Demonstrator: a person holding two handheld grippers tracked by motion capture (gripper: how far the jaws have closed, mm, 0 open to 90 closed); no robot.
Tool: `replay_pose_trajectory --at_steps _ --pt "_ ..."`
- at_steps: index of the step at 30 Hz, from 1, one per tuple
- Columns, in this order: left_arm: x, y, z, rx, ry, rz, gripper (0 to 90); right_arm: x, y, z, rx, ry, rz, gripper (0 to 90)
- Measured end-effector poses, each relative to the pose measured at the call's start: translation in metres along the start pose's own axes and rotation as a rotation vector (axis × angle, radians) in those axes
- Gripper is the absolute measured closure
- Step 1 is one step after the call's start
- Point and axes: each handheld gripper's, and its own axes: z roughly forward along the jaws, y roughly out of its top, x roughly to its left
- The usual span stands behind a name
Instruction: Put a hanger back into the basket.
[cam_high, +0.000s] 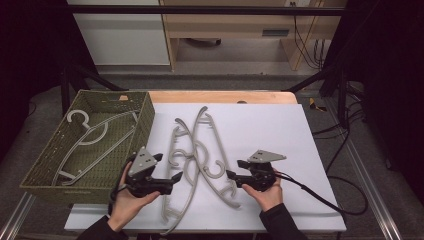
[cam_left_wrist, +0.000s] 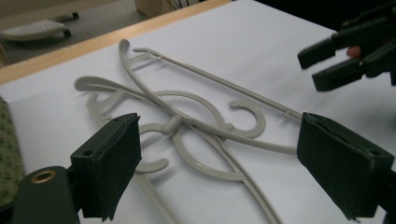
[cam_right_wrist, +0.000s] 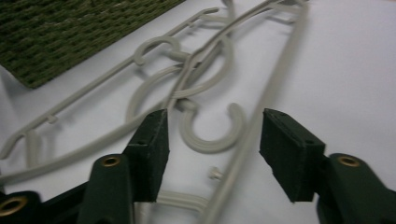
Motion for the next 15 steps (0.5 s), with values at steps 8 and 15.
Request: replay_pose_trajectory --at_steps 8,15 --pt "-0.031 0.001 0.057 0.125 -0.030 -0.023 16.0 -0.027 -0.014 -0.029 -0.067 -0.026 -0.017 25.7" --pt "-0.038 -0.007 0.101 0.237 -0.035 -0.089 19.4 -0.035 -0.017 -0.037 -0.062 -0.074 -0.022 20.6"
